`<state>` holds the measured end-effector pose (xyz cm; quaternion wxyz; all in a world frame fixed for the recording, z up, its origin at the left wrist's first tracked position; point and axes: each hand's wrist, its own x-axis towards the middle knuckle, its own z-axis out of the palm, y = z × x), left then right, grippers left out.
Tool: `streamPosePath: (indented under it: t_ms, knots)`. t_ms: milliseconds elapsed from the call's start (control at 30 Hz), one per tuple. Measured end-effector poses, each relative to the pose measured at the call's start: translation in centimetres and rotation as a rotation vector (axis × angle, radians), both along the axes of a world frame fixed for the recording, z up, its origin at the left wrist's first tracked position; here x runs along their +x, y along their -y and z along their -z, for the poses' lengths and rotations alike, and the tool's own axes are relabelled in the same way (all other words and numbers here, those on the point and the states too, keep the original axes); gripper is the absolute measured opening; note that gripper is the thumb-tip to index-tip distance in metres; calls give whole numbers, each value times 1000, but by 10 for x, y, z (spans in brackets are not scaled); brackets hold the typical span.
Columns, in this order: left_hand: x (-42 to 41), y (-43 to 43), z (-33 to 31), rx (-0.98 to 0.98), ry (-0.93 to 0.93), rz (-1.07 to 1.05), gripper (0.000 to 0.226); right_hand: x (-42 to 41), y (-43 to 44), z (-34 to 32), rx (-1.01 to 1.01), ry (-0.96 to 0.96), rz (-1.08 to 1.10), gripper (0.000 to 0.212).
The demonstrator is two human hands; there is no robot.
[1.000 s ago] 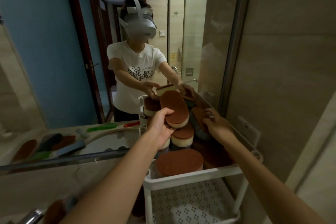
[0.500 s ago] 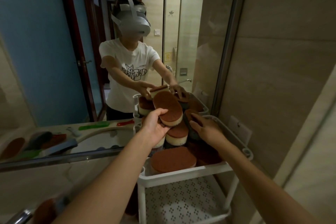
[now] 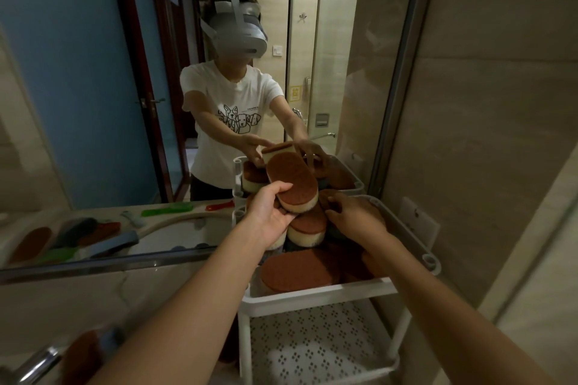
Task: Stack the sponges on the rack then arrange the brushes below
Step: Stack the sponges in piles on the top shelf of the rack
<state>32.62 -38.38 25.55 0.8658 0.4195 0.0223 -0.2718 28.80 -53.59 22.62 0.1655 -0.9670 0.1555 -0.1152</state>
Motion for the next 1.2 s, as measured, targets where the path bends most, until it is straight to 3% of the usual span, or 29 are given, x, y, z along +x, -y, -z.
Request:
streamPosePath:
  t_ms: [133, 333, 433, 567, 633, 733, 867, 933, 1033, 1133, 1200]
  knots:
    - [1, 0, 2, 0, 2, -3, 36, -2, -5, 1, -126, -13, 7, 35]
    - [-1, -1, 0, 4, 5, -4, 37, -10, 1, -16, 36, -140, -92, 42]
    - [-2, -1, -2, 28, 17, -3, 38, -17, 0, -13, 131, -1, -61, 36]
    - [-4, -3, -5, 52, 49, 16, 34, -32, -8, -14, 339, 449, 23, 30]
    - [-7, 0, -8, 115, 120, 50, 27, -42, -17, -24, 355, 579, -71, 35]
    - [-12, 10, -16, 200, 217, 86, 12, -49, -26, -30, 263, 534, -255, 45]
    - [-17, 26, -24, 299, 307, 127, 40, -52, -23, -29, 251, 555, -224, 45]
    - [-19, 33, -24, 338, 366, 190, 42, -57, -19, -32, 271, 614, -173, 42]
    - [-22, 42, -23, 464, 517, 169, 39, -63, -6, -31, 321, 597, -51, 46]
    - [-23, 43, -16, 878, 938, 82, 38, -69, 7, -25, 310, 477, 103, 55]
    - [-20, 44, -4, 1216, 1240, 197, 44, -69, 13, -19, 179, 346, 190, 55]
